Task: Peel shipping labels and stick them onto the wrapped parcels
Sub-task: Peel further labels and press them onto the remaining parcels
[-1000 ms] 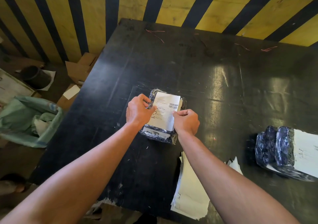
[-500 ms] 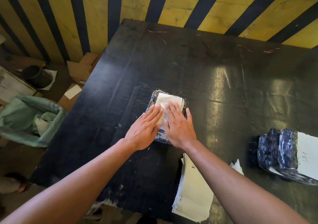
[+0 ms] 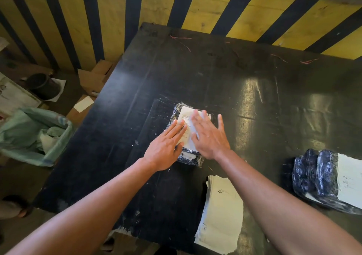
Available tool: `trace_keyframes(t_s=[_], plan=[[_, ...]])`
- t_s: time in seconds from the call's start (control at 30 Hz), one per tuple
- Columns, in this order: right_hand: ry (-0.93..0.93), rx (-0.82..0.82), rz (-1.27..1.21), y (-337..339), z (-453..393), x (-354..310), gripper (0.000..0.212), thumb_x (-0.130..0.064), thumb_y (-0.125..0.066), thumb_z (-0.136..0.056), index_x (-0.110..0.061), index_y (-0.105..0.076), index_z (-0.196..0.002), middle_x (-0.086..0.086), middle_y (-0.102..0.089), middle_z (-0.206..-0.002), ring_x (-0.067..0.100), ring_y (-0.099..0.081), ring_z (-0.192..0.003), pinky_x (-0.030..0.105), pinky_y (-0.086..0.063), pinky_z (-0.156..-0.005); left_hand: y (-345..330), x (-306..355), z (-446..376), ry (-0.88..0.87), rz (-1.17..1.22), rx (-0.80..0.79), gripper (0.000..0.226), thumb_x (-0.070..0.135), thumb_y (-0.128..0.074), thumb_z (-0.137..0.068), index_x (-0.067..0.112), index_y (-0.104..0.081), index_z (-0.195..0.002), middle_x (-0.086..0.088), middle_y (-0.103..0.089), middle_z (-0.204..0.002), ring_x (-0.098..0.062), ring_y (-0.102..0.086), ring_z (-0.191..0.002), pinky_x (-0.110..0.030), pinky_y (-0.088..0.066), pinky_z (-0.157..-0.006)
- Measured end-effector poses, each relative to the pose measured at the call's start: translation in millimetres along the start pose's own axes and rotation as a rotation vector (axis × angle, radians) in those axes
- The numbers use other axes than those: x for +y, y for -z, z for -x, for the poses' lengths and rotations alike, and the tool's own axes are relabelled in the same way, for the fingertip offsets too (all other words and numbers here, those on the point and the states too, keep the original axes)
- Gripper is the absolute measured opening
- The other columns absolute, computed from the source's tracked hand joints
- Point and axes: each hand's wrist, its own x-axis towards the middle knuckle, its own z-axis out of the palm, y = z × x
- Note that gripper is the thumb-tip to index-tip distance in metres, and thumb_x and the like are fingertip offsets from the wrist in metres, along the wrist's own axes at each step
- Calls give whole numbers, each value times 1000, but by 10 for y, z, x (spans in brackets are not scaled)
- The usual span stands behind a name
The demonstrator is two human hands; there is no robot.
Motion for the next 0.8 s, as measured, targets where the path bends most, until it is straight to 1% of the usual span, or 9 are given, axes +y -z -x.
trace_keyframes(t_s=[0.03, 0.1, 0.2, 0.27, 0.37, 0.5, 0.57, 0.7, 0.8], plan=[[23, -8, 13, -24, 35, -47, 65, -43, -23, -109, -22, -6, -168, -7, 3, -176, 17, 6, -163, 64, 9, -127, 4, 0, -3, -5, 0, 2, 64, 47, -21, -109, 21, -13, -167, 9, 1, -172, -7, 13, -158, -22, 3, -127], [-8, -6, 9, -56, 91, -57, 65, -43, -22, -108, -24, -9, -168, -8, -1, -176, 17, 3, -163, 65, 9, -126, 12, -1, 6, -7, 16, 14, 61, 44, -29, -111, 23, -14, -167, 10, -1, -173, -6, 11, -159, -22, -8, -126], [-39, 19, 24, -45, 192, 76, 64, -42, -20, -105, -25, -18, -167, -10, -11, -175, 19, -4, -163, 67, 6, -126, 27, -3, 12, 6, 25, 20, 62, 45, -31, -112, 28, -10, -167, 14, 2, -173, -3, 10, -159, -16, -23, -114], [-50, 25, 55, -10, 240, 195, 65, -43, -18, -103, -25, -24, -166, -10, -16, -174, 21, -7, -163, 68, 5, -126, 24, 8, 2, 7, 29, 19, 63, 46, -30, -111, 29, -8, -168, 15, 4, -173, -2, 11, -159, -15, -24, -113], [-83, 44, 43, 24, 263, 211, 69, -46, -19, -103, -19, -27, -165, -4, -18, -174, 22, -9, -163, 65, 9, -124, 16, 17, -3, 17, 47, 11, 64, 46, -31, -111, 29, -7, -168, 15, 6, -173, -2, 13, -158, -17, -20, -118], [97, 35, -8, -116, 375, -158, 71, -45, -26, -105, -18, -9, -168, -3, -3, -176, 17, 3, -163, 61, 8, -128, 27, 2, 7, 9, 64, 38, 62, 42, -35, -112, 25, -13, -167, 12, -1, -174, -3, 8, -159, -19, -15, -122], [112, 24, -5, -213, 447, -272, 70, -46, -24, -106, -19, -7, -168, -4, 1, -176, 15, 7, -162, 62, 5, -128, 19, -13, 15, -6, 63, 41, 63, 42, -36, -112, 23, -14, -167, 11, -2, -174, -3, 6, -159, -20, -13, -125], [82, 33, 71, -227, 591, -107, 69, -46, -18, -104, -20, -16, -167, -5, -5, -175, 17, 1, -163, 65, 6, -127, 7, -53, 13, -5, 50, 41, 64, 44, -36, -112, 25, -12, -168, 14, 0, -174, -1, 7, -159, -18, -25, -117], [52, 73, 85, -217, 704, 81, 69, -47, -21, -103, -19, -24, -166, -3, -12, -175, 19, -4, -163, 66, 2, -127, -3, -41, -17, 0, 39, 21, 65, 46, -34, -111, 27, -7, -168, 16, 3, -174, -2, 8, -159, -17, -29, -112]])
